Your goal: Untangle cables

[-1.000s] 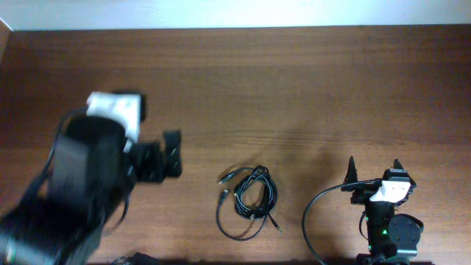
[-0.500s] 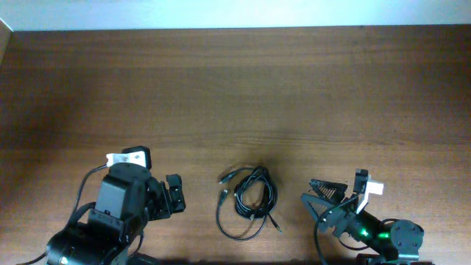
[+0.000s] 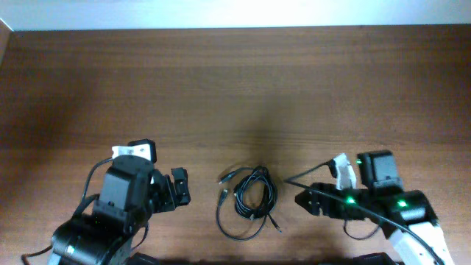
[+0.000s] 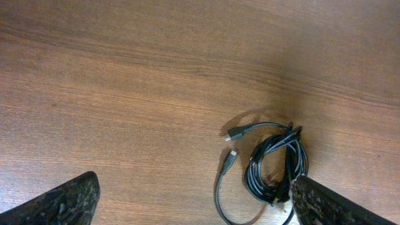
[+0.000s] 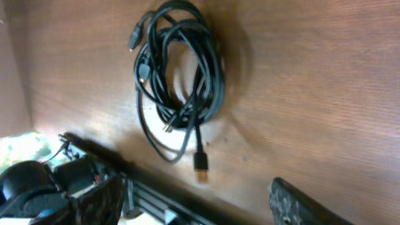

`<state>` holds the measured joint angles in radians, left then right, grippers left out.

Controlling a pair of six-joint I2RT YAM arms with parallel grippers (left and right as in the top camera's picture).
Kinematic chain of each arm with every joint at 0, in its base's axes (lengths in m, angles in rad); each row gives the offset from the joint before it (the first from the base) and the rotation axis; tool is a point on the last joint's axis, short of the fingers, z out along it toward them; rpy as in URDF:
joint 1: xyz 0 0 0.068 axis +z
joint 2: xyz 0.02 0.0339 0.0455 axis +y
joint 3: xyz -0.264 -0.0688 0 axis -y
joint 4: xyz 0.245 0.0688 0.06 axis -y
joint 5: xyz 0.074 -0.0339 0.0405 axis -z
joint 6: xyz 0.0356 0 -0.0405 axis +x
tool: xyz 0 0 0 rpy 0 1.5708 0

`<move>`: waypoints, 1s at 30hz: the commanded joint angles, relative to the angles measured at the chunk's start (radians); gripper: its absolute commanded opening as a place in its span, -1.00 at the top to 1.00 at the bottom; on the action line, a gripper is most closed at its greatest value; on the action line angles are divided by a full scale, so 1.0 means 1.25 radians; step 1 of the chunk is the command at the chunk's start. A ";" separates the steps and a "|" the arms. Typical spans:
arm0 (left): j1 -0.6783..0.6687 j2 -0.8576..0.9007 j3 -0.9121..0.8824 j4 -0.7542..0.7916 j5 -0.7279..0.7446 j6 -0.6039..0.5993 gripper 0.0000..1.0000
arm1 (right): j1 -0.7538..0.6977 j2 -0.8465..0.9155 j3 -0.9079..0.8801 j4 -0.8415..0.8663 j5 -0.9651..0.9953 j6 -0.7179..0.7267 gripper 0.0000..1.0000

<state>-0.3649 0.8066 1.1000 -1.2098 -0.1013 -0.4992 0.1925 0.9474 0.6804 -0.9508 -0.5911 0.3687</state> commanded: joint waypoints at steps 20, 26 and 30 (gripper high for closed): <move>0.003 0.197 -0.003 -0.007 0.006 0.057 -0.98 | 0.259 0.379 0.154 0.356 -0.029 -0.158 -0.98; -0.010 0.249 -0.006 0.068 0.148 0.264 -0.40 | 0.070 0.321 0.349 0.031 0.010 -0.080 -0.97; -0.085 0.407 -0.006 0.089 0.189 0.263 -0.19 | 0.016 0.074 0.445 -0.159 0.094 -0.047 -0.97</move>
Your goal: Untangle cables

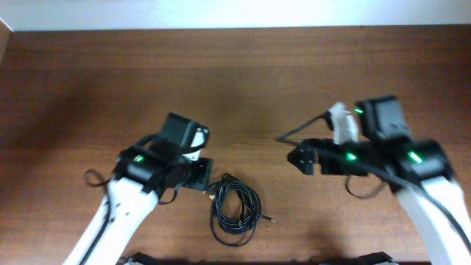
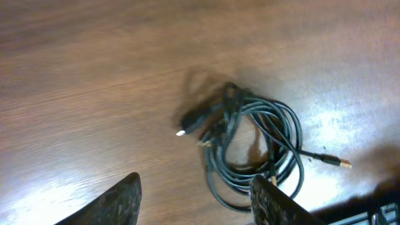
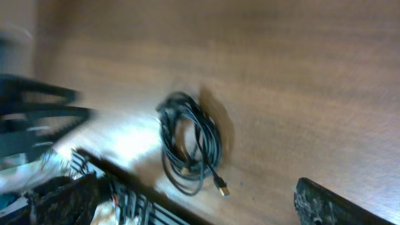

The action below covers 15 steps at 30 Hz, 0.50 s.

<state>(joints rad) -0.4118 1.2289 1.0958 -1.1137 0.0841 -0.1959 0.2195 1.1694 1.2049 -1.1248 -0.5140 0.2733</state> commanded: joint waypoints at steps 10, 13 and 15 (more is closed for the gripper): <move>-0.189 0.423 -0.010 0.130 -0.106 -0.112 0.21 | -0.005 -0.352 0.025 -0.103 0.045 0.031 -0.97; -0.189 0.423 -0.054 0.179 -0.100 -0.168 1.00 | -0.005 -0.352 0.025 -0.111 0.044 0.031 -0.97; -0.189 0.418 -0.041 0.171 -0.097 -0.175 1.00 | -0.005 -0.352 0.024 -0.112 0.044 0.035 -0.97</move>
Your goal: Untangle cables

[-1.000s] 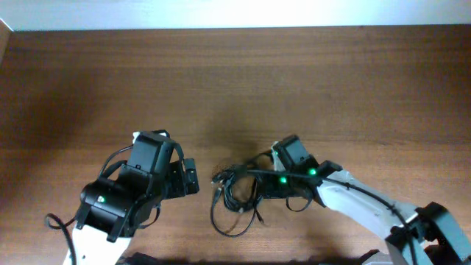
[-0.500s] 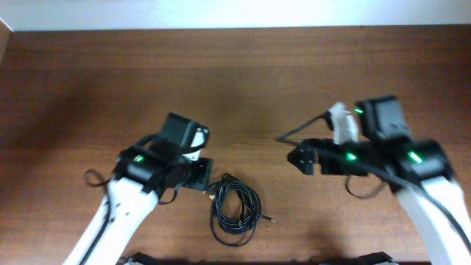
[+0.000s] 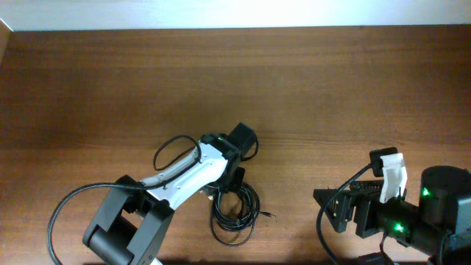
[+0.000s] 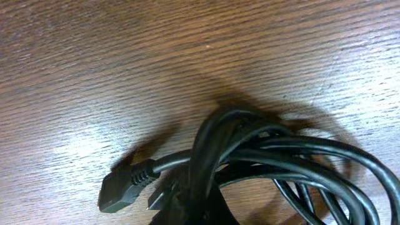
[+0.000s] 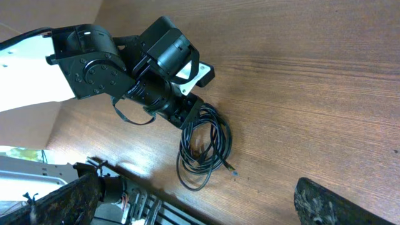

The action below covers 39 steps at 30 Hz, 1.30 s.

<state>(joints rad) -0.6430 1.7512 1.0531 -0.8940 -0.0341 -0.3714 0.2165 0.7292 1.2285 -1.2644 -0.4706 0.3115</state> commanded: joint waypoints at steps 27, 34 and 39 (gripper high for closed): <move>0.009 -0.626 0.204 -0.168 0.183 -0.139 1.00 | 0.315 0.187 -0.177 0.521 0.027 -0.054 0.90; 0.009 -0.620 0.204 -0.217 -0.096 -0.140 1.00 | 0.312 -0.082 -0.110 0.500 0.001 -0.034 0.92; 0.009 -0.591 0.204 -0.214 -0.096 -0.168 1.00 | 0.312 -0.143 -0.110 0.390 0.052 -0.036 0.85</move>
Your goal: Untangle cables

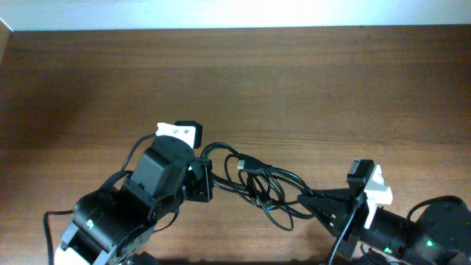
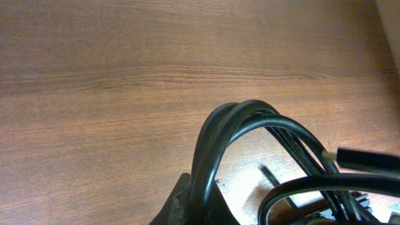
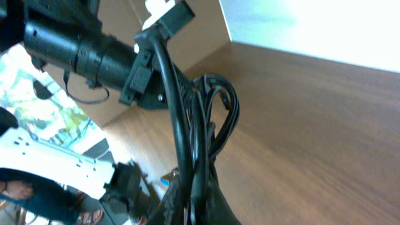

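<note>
A bundle of black cables (image 1: 261, 188) hangs stretched between my two grippers, above the wooden table. At its left end my left gripper (image 1: 204, 181) is shut on it; in the left wrist view the cables (image 2: 240, 112) arch up out of that gripper (image 2: 199, 209). My right gripper (image 1: 313, 205) is shut on the right end; in the right wrist view several strands (image 3: 178, 112) rise from this gripper (image 3: 195, 203) toward the left arm (image 3: 87, 47). One loose plug (image 1: 246, 163) sticks out of the top of the bundle.
The brown wooden table (image 1: 294, 88) runs back to a white wall. Both arm bases sit at the near edge. In the right wrist view, a white frame and other gear (image 3: 37, 150) show beyond the table's side.
My left gripper was down on the coiled bundle lying on the table, and the right gripper stood open at the lower right. Now both are shut on the bundle, which is stretched out between them.
At first the coil lay on the table between my two open grippers. Then both arms stood farther up the table, the left beside the coil. Then the left gripper was on the coil and the right was back. Now both hold it, pulled long.
</note>
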`<state>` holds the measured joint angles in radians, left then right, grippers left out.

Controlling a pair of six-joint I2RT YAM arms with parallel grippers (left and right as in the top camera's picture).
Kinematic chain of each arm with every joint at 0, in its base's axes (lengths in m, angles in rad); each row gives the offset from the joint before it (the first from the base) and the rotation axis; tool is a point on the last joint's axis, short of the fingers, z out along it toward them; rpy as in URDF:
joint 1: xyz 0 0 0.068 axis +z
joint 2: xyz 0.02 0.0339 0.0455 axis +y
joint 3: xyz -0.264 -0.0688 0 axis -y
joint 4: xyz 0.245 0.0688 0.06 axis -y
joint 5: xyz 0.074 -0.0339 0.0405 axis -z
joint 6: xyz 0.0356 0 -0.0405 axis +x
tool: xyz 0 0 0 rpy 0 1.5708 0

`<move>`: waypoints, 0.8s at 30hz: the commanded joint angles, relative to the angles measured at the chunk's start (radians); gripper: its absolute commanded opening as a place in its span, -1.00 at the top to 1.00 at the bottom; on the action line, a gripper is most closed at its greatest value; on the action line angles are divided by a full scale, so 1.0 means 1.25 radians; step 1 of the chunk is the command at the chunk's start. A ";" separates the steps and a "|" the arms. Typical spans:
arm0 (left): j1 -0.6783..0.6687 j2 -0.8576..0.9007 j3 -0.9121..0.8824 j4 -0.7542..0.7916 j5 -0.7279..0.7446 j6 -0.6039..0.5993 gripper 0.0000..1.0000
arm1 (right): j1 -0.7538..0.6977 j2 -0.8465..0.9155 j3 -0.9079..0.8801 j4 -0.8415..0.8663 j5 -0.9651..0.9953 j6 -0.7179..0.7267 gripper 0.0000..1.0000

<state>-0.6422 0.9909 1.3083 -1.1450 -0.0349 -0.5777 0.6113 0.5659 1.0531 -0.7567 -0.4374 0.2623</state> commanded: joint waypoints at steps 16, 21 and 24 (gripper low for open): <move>0.008 0.031 0.000 0.046 -0.026 -0.031 1.00 | -0.002 0.124 0.027 -0.081 -0.003 0.143 -0.24; 0.008 0.017 0.000 0.045 0.046 -0.005 1.00 | -0.002 0.213 0.027 -0.079 0.080 -0.075 -0.40; 0.008 -0.009 0.000 0.078 0.196 0.114 1.00 | -0.002 0.300 0.027 -0.071 0.078 -0.085 -0.40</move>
<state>-0.6361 1.0267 1.3060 -1.0836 0.0326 -0.5629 0.6102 0.8875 1.0714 -0.8532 -0.3592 0.2028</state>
